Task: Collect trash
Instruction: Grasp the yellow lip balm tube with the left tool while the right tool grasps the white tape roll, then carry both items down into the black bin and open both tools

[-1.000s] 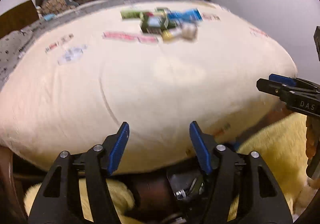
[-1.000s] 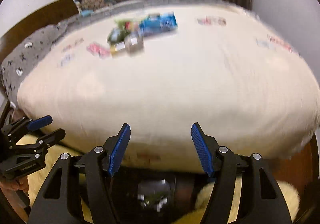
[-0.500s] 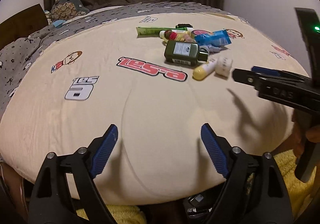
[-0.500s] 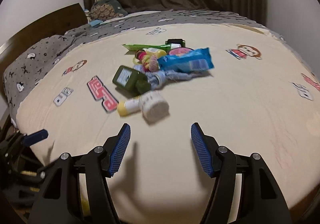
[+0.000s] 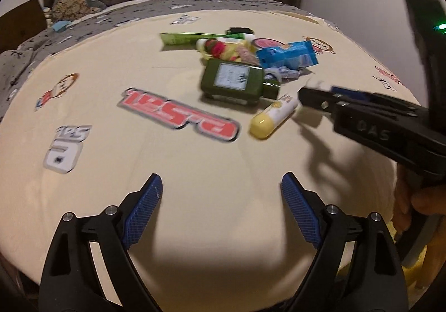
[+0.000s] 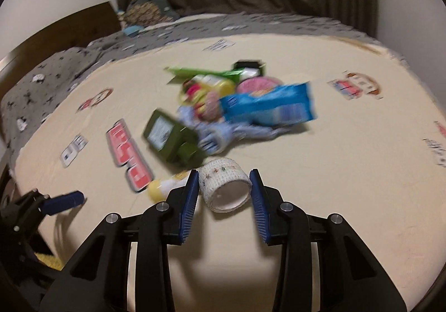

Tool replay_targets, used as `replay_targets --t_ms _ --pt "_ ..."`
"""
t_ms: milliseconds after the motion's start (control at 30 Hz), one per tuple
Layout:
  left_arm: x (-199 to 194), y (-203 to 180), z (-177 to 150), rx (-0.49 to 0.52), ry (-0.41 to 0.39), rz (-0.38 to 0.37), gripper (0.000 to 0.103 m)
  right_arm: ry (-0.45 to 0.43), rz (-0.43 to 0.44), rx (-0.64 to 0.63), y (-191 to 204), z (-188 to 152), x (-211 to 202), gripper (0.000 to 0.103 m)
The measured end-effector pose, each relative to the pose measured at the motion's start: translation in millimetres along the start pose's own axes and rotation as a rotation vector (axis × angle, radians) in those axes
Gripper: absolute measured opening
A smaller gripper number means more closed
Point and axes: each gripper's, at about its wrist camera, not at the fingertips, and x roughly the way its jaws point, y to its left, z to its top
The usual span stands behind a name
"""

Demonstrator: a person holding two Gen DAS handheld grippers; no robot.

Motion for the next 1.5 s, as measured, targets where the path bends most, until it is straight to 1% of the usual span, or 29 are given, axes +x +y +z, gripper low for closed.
replay_targets --t_ms 100,167,233,333,433,500,567,633,667,733,900,1033,1200,1367,1500 --pt "12 -13 13 0.021 -0.010 -0.032 0.076 -0.012 -0.038 0.015 -10 4 -8 0.038" --pt "18 -19 20 0.029 -0.020 -0.057 0.066 -0.012 -0.050 0.033 -19 5 -12 0.038" --pt "26 -26 28 0.036 -0.021 -0.088 0.059 -0.014 -0.060 0.051 -27 5 -15 0.038" --pt "37 -32 37 0.041 -0.029 -0.107 0.056 -0.016 -0.071 0.067 -38 3 -21 0.038" --pt "49 -34 43 0.037 -0.033 -0.128 0.056 -0.021 -0.082 0.071 -43 -1 -29 0.038" --pt "52 -35 45 0.042 -0.035 -0.120 0.053 -0.025 -0.083 0.075 -46 -3 -33 0.038" --pt "51 -35 45 0.042 -0.034 -0.110 0.039 -0.025 -0.087 0.074 -47 -7 -37 0.038" --pt "47 -34 43 0.037 -0.026 -0.110 0.030 -0.023 -0.088 0.072 -48 -11 -41 0.038" --pt "45 -33 42 0.035 -0.024 -0.111 0.026 -0.022 -0.088 0.071 -48 -13 -43 0.038" --pt "39 -33 36 0.030 -0.021 -0.109 0.021 -0.021 -0.088 0.067 -47 -19 -47 0.038" --pt "22 -35 21 0.027 -0.025 -0.101 0.019 -0.009 -0.068 0.060 -43 -38 -58 0.038" --pt "6 -39 9 0.057 -0.027 -0.089 0.019 -0.008 -0.048 0.061 -39 -51 -68 0.038" --pt "-18 -44 -8 0.067 -0.028 -0.104 0.019 -0.027 -0.039 0.058 -34 -64 -88 0.038" --pt "-54 -51 -39 0.083 -0.054 -0.090 0.019 -0.051 -0.039 0.019 -25 -84 -116 0.038" --pt "-75 -53 -65 0.075 -0.064 -0.095 0.019 -0.042 -0.017 -0.009 -18 -105 -130 0.038"
